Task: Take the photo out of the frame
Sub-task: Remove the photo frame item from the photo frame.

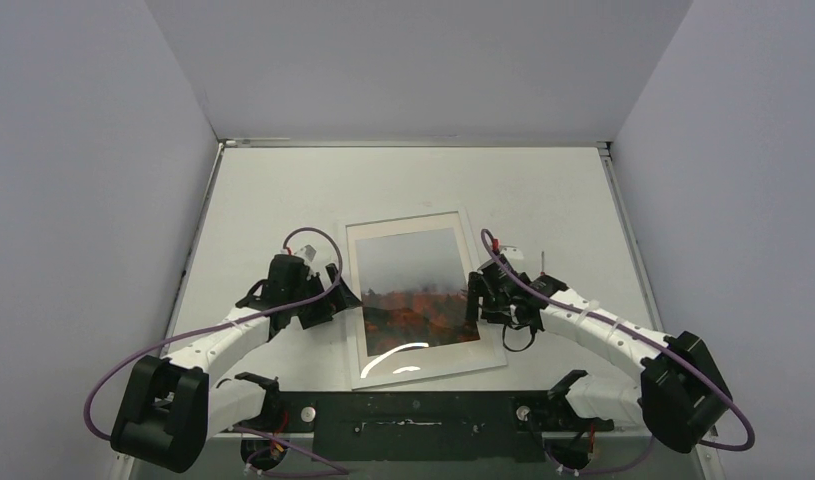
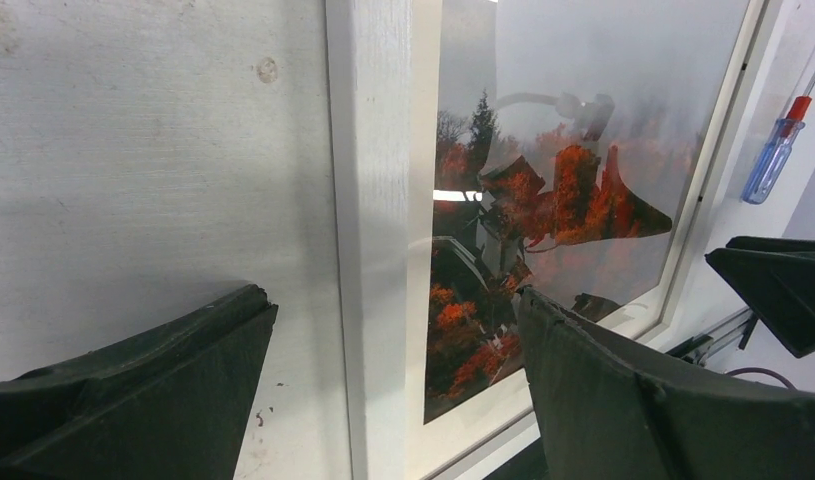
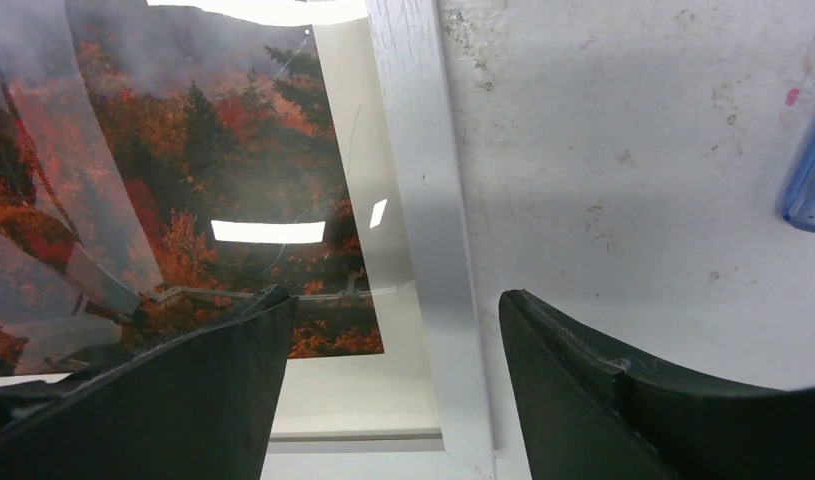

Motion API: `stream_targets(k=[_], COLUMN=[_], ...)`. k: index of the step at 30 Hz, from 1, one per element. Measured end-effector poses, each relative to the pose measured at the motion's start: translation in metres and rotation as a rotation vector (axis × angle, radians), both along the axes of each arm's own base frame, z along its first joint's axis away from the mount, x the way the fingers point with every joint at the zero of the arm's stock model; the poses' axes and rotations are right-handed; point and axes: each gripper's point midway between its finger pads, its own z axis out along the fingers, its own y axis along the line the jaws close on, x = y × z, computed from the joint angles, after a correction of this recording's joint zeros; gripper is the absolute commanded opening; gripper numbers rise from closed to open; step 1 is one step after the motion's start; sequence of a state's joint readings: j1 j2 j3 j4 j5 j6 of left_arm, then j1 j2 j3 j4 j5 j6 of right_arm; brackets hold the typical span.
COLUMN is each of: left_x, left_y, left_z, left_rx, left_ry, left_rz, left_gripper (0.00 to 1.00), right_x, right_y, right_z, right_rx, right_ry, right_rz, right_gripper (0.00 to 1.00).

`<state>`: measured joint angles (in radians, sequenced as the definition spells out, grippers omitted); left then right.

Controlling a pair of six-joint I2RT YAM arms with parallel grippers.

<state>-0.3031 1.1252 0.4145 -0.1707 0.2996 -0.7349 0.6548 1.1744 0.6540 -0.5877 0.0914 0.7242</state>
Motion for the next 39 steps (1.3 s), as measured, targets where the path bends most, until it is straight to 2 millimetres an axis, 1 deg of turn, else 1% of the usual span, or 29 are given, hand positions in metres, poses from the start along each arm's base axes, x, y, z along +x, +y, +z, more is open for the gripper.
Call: stream_targets(k=[3, 7, 10, 13, 17, 20, 21, 22, 23, 25, 30, 32, 34, 37, 39], left_x=[0.0, 0.0, -0.001, -0.003, -0.005, -0.006, -0.006, -0.006, -0.007, -0.007, -0.011, -0.011, -0.008, -0.004, -0.002], left_y=[0.0, -0.001, 0.0, 0.001, 0.002, 0.003, 0.003, 0.003, 0.003, 0.003, 0.003, -0.001, -0.01, -0.033, -0.055], left_z=[0.0, 0.0, 0.0, -0.001, -0.001, -0.001, -0.001, -0.001, -0.002, -0.001, 0.002, 0.01, 0.027, 0.059, 0.079], left_rx=[0.006, 0.009, 0.018, 0.026, 0.035, 0.038, 0.039, 0.04, 0.041, 0.043, 0.052, 0.051, 0.04, 0.018, -0.007], left_ry=[-0.001, 0.0, 0.007, 0.016, 0.029, 0.033, 0.034, 0.035, 0.037, 0.039, 0.044, 0.023, -0.029, -0.129, -0.194], left_rz=[-0.007, -0.01, -0.012, -0.012, -0.013, -0.016, -0.017, -0.019, -0.019, -0.022, -0.038, -0.059, -0.094, -0.17, -0.234], left_gripper=[0.91, 0.9, 0.9, 0.9, 0.9, 0.9, 0.9, 0.9, 0.9, 0.89, 0.86, 0.85, 0.85, 0.83, 0.82], right_x=[0.003, 0.009, 0.011, 0.014, 0.019, 0.022, 0.024, 0.024, 0.025, 0.025, 0.024, 0.021, 0.018, 0.015, 0.014], right_y=[-0.001, -0.003, -0.004, -0.004, -0.005, -0.006, -0.004, -0.003, -0.003, -0.005, -0.005, -0.006, -0.007, -0.006, -0.002], right_z=[-0.004, -0.016, -0.023, -0.026, -0.029, -0.033, -0.033, -0.033, -0.034, -0.034, -0.032, -0.029, -0.022, -0.005, 0.004], right_rx=[-0.013, -0.032, -0.046, -0.048, -0.042, -0.038, -0.032, -0.029, -0.028, -0.041, -0.041, -0.042, -0.045, -0.051, -0.052], right_ry=[0.003, 0.026, 0.042, 0.034, 0.023, 0.032, 0.03, 0.029, 0.027, 0.025, 0.025, 0.031, 0.031, 0.0, -0.021], right_rz=[0.014, 0.022, 0.027, 0.035, 0.038, 0.038, 0.042, 0.046, 0.053, 0.062, 0.084, 0.085, 0.087, 0.1, 0.111], right_gripper=[0.7, 0.6, 0.58, 0.57, 0.52, 0.45, 0.43, 0.36, 0.27, 0.16, 0.02, 0.0, 0.0, 0.0, 0.0])
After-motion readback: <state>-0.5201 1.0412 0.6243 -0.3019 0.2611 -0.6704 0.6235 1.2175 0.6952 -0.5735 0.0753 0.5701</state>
